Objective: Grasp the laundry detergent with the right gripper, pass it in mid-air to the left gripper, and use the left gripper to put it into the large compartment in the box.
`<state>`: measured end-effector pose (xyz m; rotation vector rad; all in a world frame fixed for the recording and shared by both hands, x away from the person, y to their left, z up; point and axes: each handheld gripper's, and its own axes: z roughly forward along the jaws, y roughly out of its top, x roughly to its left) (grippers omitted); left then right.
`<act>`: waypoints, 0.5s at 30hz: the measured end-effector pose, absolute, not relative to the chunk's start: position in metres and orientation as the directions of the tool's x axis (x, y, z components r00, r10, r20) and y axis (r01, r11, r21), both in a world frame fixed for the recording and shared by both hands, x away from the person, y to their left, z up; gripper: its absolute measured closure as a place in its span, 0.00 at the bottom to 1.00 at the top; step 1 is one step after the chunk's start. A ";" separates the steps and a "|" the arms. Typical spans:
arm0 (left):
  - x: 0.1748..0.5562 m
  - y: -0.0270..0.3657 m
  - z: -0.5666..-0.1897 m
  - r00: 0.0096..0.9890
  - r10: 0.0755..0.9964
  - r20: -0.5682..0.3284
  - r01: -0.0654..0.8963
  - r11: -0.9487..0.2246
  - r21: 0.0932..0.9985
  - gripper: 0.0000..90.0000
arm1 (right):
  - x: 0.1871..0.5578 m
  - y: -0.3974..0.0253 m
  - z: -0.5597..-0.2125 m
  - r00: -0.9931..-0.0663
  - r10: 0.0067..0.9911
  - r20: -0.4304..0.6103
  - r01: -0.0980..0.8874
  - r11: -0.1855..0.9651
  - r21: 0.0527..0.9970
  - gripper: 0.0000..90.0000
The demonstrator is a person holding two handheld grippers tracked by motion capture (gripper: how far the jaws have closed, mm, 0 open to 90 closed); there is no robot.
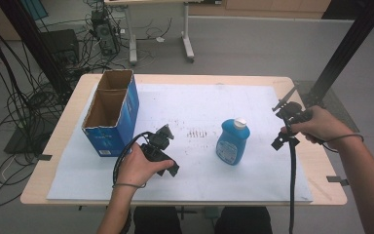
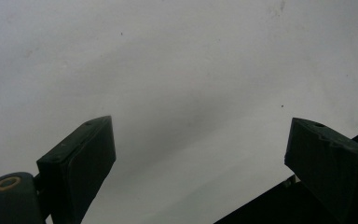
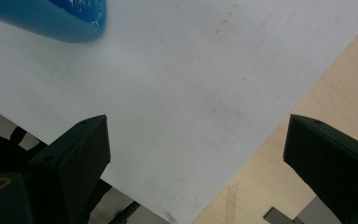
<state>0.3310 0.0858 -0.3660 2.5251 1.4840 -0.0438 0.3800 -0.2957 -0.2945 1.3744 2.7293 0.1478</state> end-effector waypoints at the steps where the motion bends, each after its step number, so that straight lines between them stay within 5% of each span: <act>1: 0.331 0.086 -0.366 0.494 0.859 -0.134 0.866 -0.472 0.165 0.10 | 0.380 -0.296 -0.295 -0.594 0.804 -0.030 0.796 0.592 0.123 0.08; 15: 0.331 0.089 -0.365 0.490 0.861 -0.138 0.868 -0.468 0.165 0.10 | 0.358 -0.292 -0.301 -0.607 0.794 -0.037 0.783 0.605 0.141 0.08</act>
